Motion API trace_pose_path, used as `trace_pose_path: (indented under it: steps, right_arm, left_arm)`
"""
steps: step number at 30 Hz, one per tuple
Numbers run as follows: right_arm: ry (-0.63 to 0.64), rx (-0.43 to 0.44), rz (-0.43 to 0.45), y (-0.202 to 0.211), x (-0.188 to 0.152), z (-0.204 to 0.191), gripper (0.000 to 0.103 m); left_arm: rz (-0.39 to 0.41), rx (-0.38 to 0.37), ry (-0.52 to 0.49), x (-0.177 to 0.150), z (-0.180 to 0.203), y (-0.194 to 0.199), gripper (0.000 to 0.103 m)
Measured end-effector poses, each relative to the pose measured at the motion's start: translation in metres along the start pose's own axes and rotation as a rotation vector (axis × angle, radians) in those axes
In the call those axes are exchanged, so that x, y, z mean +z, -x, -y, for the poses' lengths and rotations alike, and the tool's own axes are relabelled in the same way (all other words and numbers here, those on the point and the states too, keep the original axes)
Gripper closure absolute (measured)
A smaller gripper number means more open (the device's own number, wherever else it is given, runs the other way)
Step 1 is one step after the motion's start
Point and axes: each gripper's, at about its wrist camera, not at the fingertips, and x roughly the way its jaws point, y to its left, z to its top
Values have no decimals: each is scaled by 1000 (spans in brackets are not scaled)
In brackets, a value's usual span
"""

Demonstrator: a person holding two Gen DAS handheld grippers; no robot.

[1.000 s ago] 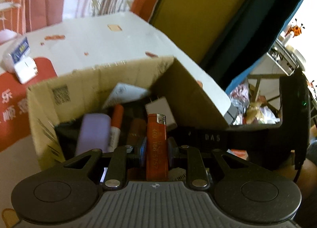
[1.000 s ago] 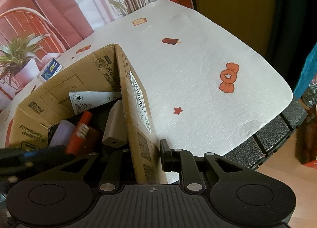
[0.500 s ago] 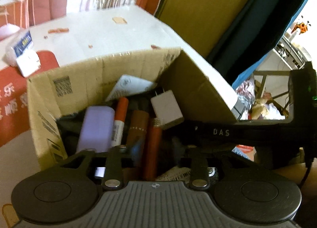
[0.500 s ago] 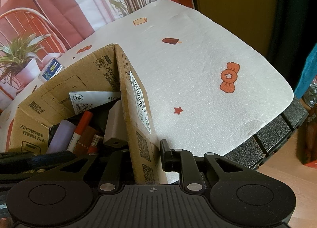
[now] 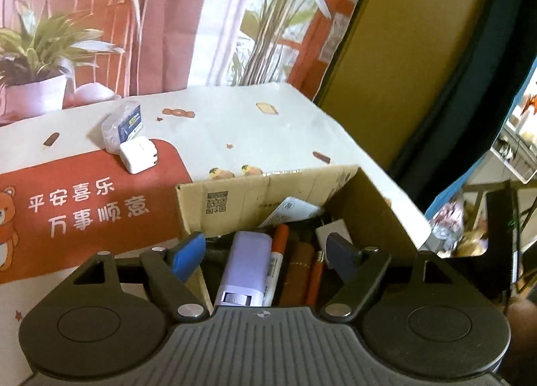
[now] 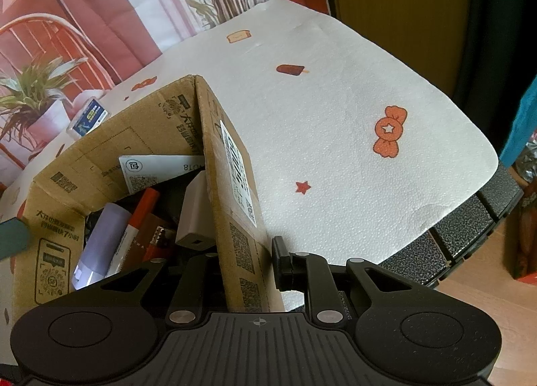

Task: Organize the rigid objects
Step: 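Move the left tool back over the white square charger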

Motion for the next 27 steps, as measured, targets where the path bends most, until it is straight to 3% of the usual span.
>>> trace_pose_path:
  steps: [2, 10, 17, 22, 27]
  right_arm:
    - [6, -3, 0, 0, 0, -1, 86]
    - [9, -10, 2, 0, 0, -2, 87]
    - [5, -16, 5, -1, 2, -2, 87]
    - [-15, -21, 9, -3, 5, -2, 87]
    - [-51, -21, 27, -9, 11, -1, 86]
  left_arm:
    - [17, 68, -8, 2, 0, 5, 12]
    - [55, 113, 99, 19, -37, 14, 12]
    - [54, 153, 311, 47, -92, 14, 12]
    - [94, 248, 293, 79, -116, 14, 14]
    - [122, 281, 265, 116, -128, 9, 14]
